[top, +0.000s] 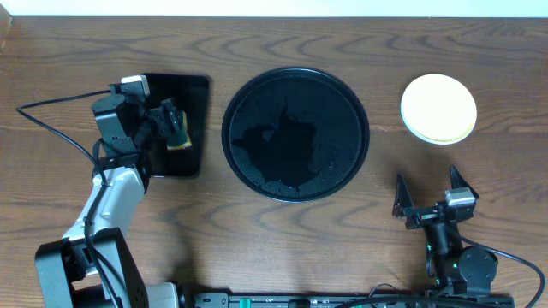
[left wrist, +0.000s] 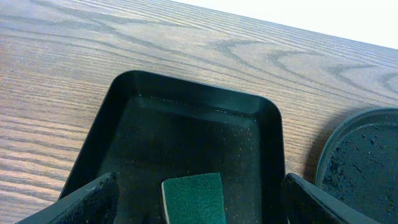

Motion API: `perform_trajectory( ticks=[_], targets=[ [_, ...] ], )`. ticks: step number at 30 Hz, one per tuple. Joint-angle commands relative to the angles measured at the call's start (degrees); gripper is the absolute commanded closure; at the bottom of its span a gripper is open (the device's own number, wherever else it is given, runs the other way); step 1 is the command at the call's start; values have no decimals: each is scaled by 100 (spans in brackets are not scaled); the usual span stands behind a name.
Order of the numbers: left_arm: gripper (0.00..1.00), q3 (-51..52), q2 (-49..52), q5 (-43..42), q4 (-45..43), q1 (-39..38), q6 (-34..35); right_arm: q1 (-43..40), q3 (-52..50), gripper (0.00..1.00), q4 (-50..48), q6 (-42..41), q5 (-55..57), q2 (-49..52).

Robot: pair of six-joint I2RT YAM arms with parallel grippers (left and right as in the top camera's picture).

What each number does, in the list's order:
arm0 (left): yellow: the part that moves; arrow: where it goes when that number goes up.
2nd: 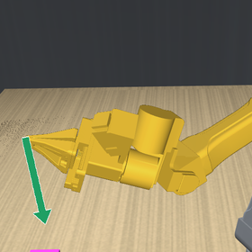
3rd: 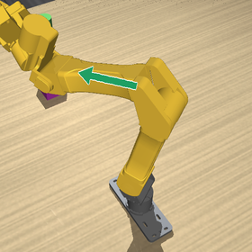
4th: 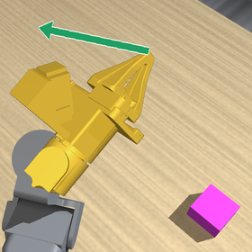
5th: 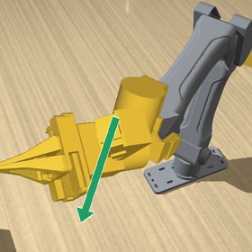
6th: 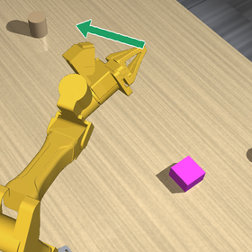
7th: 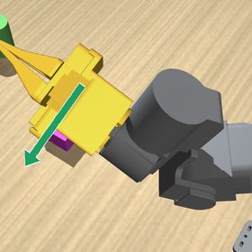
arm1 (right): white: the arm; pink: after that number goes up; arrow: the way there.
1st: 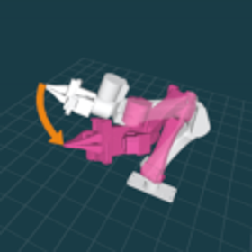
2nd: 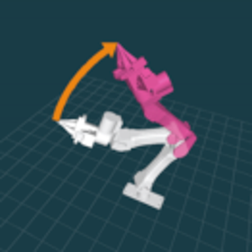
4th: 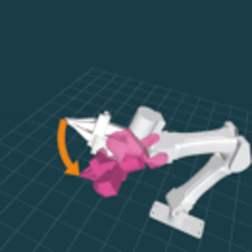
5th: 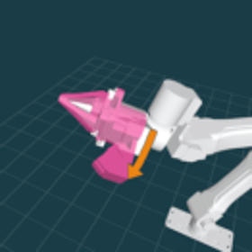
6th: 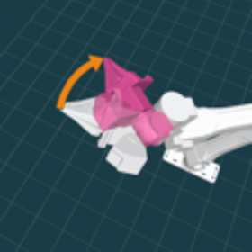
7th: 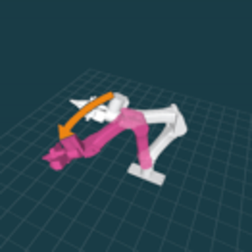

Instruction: Clean dirty plates on tray and stack at the side

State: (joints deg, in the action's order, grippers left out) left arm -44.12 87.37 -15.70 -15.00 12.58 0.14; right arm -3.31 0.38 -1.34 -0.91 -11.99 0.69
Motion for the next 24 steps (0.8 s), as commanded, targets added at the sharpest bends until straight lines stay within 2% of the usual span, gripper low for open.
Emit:
perform_trajectory(
  ticks=[1,24],
  targets=[
    [17,-26,-13,35,-11,-13,-11,-37,-9,1,269,-76,-31,-42],
    [17,-26,-13,35,-11,-13,-11,-37,-7,1,457,-76,-28,-20]
  ],
)
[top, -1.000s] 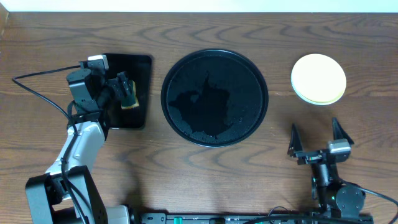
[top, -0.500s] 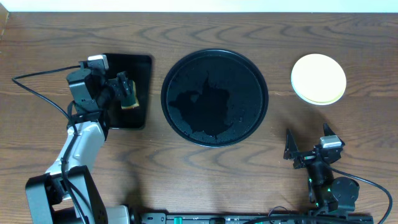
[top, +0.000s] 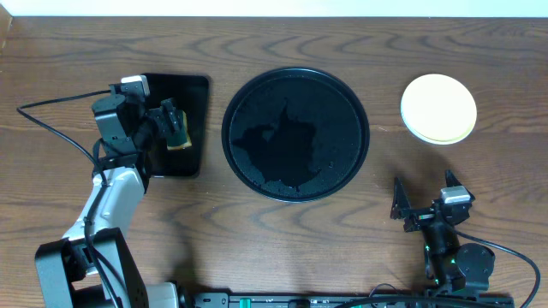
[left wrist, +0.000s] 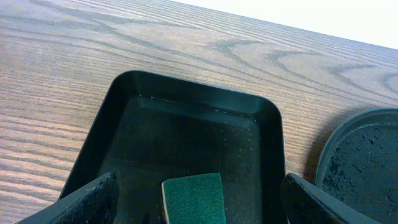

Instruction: Clean dirty plates on tray and stack at the side

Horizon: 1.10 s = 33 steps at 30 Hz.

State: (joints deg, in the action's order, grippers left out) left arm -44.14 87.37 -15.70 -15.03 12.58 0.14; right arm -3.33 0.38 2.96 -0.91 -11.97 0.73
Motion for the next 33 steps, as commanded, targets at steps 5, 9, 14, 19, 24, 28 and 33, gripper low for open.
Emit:
perform_trajectory(
  ticks=[5,9,14,19,24,28,33],
  targets=[
    [17,-24,-13,35,-9,-13,-11,-35,-7,1,26,-76,-28,-24],
    [17,-24,-13,35,-9,-13,-11,-35,-7,1,26,-76,-31,-24],
    [17,-24,-13,35,-9,-13,-11,-35,-7,1,26,-76,-31,-24],
    [17,-9,-48,35,-7,-31,-11,-35,-7,1,26,-76,-31,-24],
    [17,55,-529,35,378,-42,-11,-35,-7,1,26,-76,-28,-24],
    [17,149,-1427,35,1220,-166,-11,-35,-7,1,26,-76,-28,-24],
    [17,304,-2715,35,2063,-479,-11,-35,-7,1,26,-76,-28,-24]
  ],
)
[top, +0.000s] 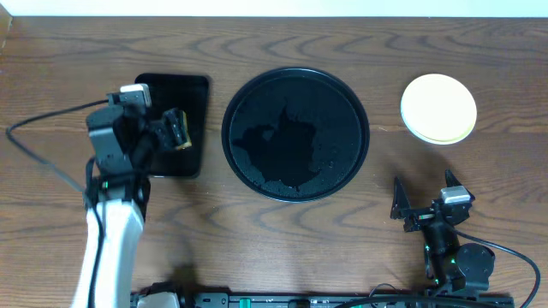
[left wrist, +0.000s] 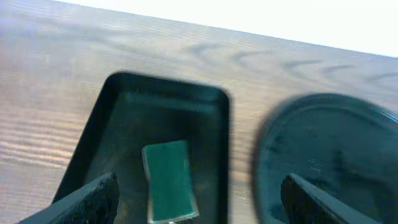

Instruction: Clean dirty plates on tray and stack at the side

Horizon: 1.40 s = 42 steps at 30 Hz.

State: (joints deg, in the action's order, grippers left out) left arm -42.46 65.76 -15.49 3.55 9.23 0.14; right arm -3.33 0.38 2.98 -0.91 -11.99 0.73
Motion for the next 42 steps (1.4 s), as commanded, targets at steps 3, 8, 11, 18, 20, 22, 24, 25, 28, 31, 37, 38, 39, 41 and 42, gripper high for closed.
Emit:
perform_trajectory(
  ticks=[3,8,11,18,20,22,24,25,28,31,37,38,39,41,42],
  targets=[
    [17,186,-1290,13,625,-236,-13,-35,-7,1,24,-76,-28,-24],
    [17,632,-2507,79,866,-264,-52,-35,-7,1,24,-76,-26,-24],
    [17,1152,-3195,79,863,-302,-52,-35,-7,1,24,-76,-28,-24],
    [17,2518,-4819,271,807,-358,-48,-35,-7,1,24,-76,-28,-24],
    [17,2785,-5167,269,581,-361,7,-35,-7,1,24,-76,-26,-24],
    [17,3025,-5458,271,98,-398,59,-35,-7,1,24,-76,-26,-24],
    [17,3215,-5654,271,-466,-468,59,-35,-7,1,24,-76,-28,-24],
    [17,3335,-5770,269,-839,-522,57,-35,-7,1,24,-76,-26,-24],
    [17,3609,-6046,275,-1615,-654,52,-35,-7,1,24,-76,-28,-24],
    [17,3797,-6234,315,-1847,-726,57,-35,-7,1,24,-76,-28,-24],
    [17,4098,-6411,317,-1845,-772,55,-35,-7,1,24,-76,-26,-24],
    [17,4162,-6439,317,-1845,-772,57,-35,-7,1,24,-76,-28,-24],
    [16,4229,-6476,313,-1829,-774,70,-35,-7,1,24,-76,-26,-24],
    [17,4223,-6531,315,-1556,-787,96,-35,-7,1,24,-76,-26,-24],
    [16,4223,-6548,317,-1504,-800,92,-35,-7,1,24,-76,-26,-24]
  ],
)
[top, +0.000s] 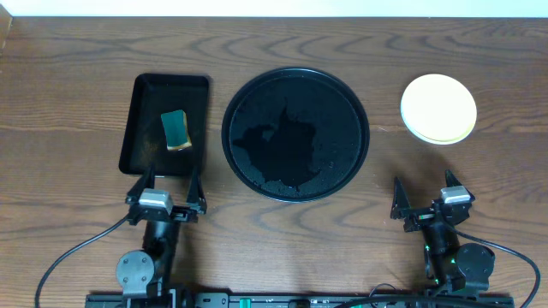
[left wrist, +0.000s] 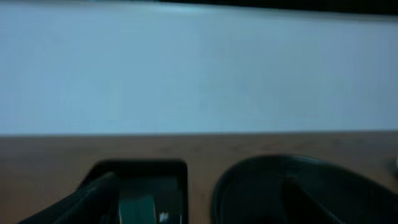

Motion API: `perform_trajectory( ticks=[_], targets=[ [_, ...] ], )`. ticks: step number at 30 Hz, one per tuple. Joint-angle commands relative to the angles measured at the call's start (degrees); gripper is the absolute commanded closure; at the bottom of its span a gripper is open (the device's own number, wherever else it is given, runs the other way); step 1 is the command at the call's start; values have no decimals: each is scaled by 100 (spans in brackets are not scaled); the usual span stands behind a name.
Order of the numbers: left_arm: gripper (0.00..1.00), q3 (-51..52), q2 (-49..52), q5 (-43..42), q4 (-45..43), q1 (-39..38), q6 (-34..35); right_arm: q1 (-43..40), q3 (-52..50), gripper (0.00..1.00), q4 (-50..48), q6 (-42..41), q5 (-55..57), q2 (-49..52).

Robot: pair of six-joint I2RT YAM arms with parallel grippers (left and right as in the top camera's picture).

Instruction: Clean dirty plates on tray and stack at the side

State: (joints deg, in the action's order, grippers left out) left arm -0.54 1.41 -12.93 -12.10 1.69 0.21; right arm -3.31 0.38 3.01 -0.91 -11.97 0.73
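Observation:
The cream plates point(top: 438, 108) sit stacked at the far right of the table. The round black tray point(top: 295, 135) holds only a wet film; in the dim, blurred left wrist view it shows as a dark disc point(left wrist: 292, 186). A green sponge point(top: 176, 130) lies in the small rectangular black tray point(top: 139, 128); both appear in that view too, sponge point(left wrist: 137, 208) and tray point(left wrist: 140, 171). My left gripper point(top: 165, 192) is open near the front edge, below that tray, its jaws spread wide point(left wrist: 200, 186). My right gripper point(top: 425, 195) stands open at the front right, holding nothing.
The wooden table point(top: 68, 77) spreads around the trays. Cables run from both arm bases along the front edge. A pale wall point(left wrist: 199, 68) fills the back of the left wrist view.
My left arm has gone from above the rectangular tray back to the table's front edge, still open. The sponge now lies uncovered in the tray. The right arm has not moved.
My left gripper stood open low over the sponge in the rectangular tray at the first two moments, while the right gripper settled slightly at the front right. Then the left gripper was higher above the sponge. Now it rests at the front edge.

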Motion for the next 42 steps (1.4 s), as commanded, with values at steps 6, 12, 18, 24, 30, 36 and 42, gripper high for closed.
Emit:
perform_trajectory(
  ticks=[6,12,18,24,30,36,42],
  targets=[
    [17,31,-131,61,684,-55,85,-37,-7,1,22,-76,-28,-24],
    [17,31,-129,83,1510,-179,-76,-37,-7,1,22,-76,-28,-24],
    [17,31,-131,249,1510,-426,-212,-37,-7,1,22,-76,-28,-24],
    [17,31,-118,249,1510,-424,-212,-37,-7,1,22,-76,-28,-24],
    [17,31,-118,249,1510,-424,-212,-37,-7,1,22,-76,-31,-24],
    [17,31,-118,249,1510,-424,-212,-37,-7,1,22,-76,-31,-24],
    [17,31,-118,249,1510,-424,-212,-37,-7,1,22,-76,-28,-24]
  ],
)
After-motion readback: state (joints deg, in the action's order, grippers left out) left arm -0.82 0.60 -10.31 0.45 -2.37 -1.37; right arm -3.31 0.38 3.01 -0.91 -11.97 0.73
